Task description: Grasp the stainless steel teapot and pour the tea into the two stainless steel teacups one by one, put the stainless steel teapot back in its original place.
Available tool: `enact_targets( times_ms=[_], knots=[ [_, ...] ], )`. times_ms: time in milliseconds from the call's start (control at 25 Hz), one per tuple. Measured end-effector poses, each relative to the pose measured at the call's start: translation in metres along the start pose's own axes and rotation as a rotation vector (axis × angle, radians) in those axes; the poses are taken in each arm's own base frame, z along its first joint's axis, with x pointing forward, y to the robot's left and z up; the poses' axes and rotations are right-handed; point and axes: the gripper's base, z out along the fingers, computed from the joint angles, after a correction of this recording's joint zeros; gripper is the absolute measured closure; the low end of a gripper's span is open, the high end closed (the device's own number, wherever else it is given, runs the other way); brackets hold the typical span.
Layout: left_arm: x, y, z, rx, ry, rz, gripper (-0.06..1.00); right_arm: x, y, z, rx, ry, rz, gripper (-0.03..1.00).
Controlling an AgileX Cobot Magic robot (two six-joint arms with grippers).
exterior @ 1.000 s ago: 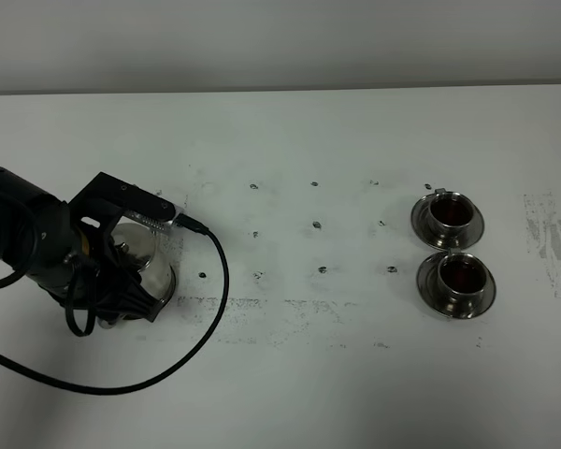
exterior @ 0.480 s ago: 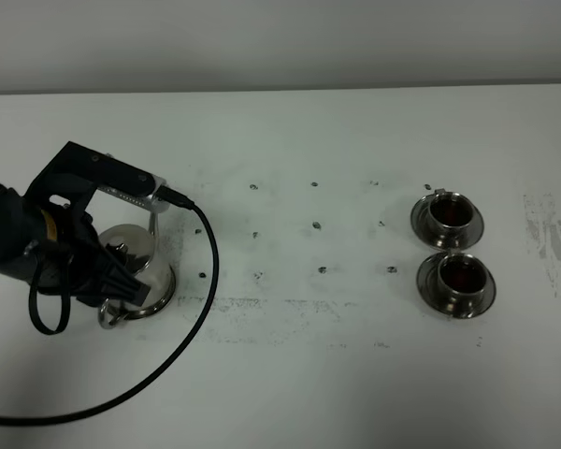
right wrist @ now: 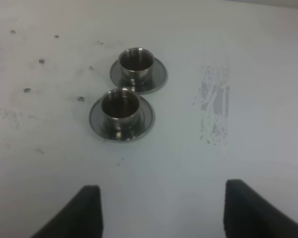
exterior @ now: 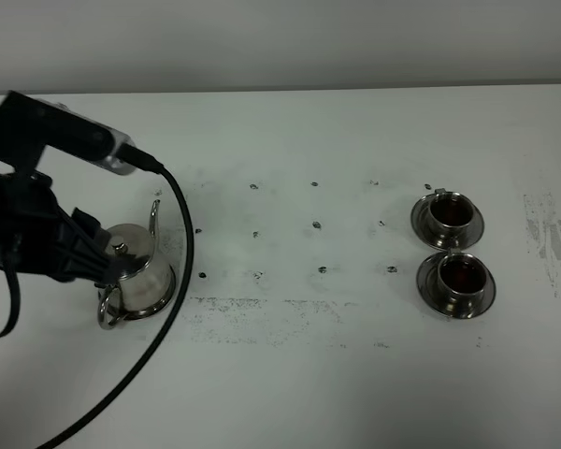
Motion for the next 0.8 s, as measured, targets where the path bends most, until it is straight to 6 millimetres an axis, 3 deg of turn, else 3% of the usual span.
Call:
enact_targets(
  times_ms=[200,520,800],
  knots=[
    [0.001,0.020,-0.048,-0.092,-0.145,-0.078,0.49,0.000,0.000,0.000,0.000,0.000,0.000,0.46],
    [0.053,0.044,-0.107,-0.251,-0.086,-0.228,0.49,0.000,0.000,0.000,0.000,0.000,0.000,0.46],
    [0.124,0.037,-0.117,-0.330,-0.015,-0.352,0.49,0.000,0.000,0.000,0.000,0.000,0.000,0.46]
  ],
)
